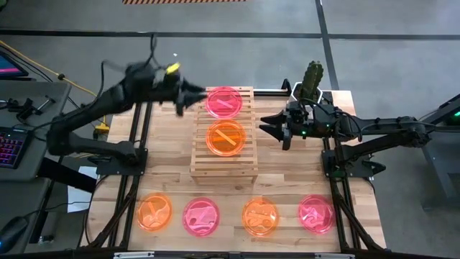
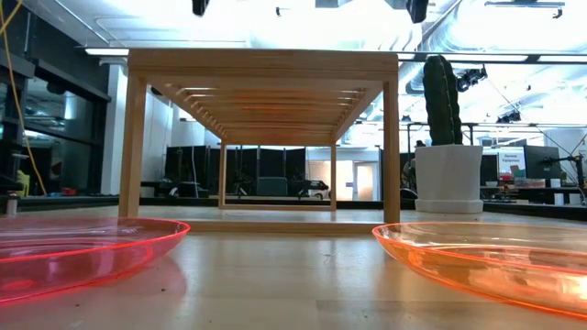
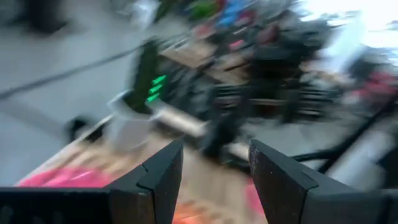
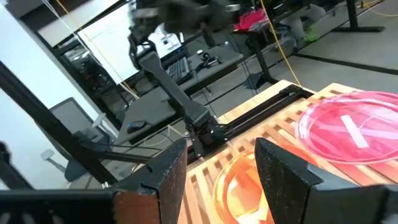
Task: Place and stack plates onto a shelf
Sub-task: Stack the orange plate on top of the other orange plate on the shelf
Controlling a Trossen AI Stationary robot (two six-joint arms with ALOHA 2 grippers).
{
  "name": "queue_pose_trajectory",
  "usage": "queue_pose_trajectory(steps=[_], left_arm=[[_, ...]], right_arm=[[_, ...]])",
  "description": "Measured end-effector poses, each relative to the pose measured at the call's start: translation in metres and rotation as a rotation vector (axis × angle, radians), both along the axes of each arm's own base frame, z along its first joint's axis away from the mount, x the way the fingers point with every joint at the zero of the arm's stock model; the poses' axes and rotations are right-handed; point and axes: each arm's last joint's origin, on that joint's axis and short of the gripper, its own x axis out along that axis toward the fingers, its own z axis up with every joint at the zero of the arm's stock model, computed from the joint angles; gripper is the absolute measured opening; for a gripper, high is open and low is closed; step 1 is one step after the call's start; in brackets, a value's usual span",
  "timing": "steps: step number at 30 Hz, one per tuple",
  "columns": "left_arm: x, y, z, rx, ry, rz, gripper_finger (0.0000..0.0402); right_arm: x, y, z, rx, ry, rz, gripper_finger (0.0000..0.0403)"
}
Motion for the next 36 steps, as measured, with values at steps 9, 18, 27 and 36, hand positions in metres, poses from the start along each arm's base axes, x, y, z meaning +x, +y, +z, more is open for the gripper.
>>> queue_pose_trajectory(steps=[9,18,27,36], left_arm=[[-0.016,-0.055,-0.028,0.17,-0.136,-0.023,0.0174],[-0.018,-0.056,-0.026,0.19,-0.152,-0.009,0.0174],[-0.018,-0.056,-0.026,0.19,-0.151,-0.009,0.0175],[-0.018,-0.056,-0.026,0.19,-0.151,-0.009,0.0175]], right_arm=[[0.0,0.0,0.003,0.0,-0.031,0.004,0.0172],[-0.006,0.015,-0.005,0.316,0.233,0.238,0.0172],[-0.022,0.085,-0.084,0.622,0.812,0.212,0.0172],[-0.026,0.121,-0.189,0.911,0.993,0.044,0.0172]])
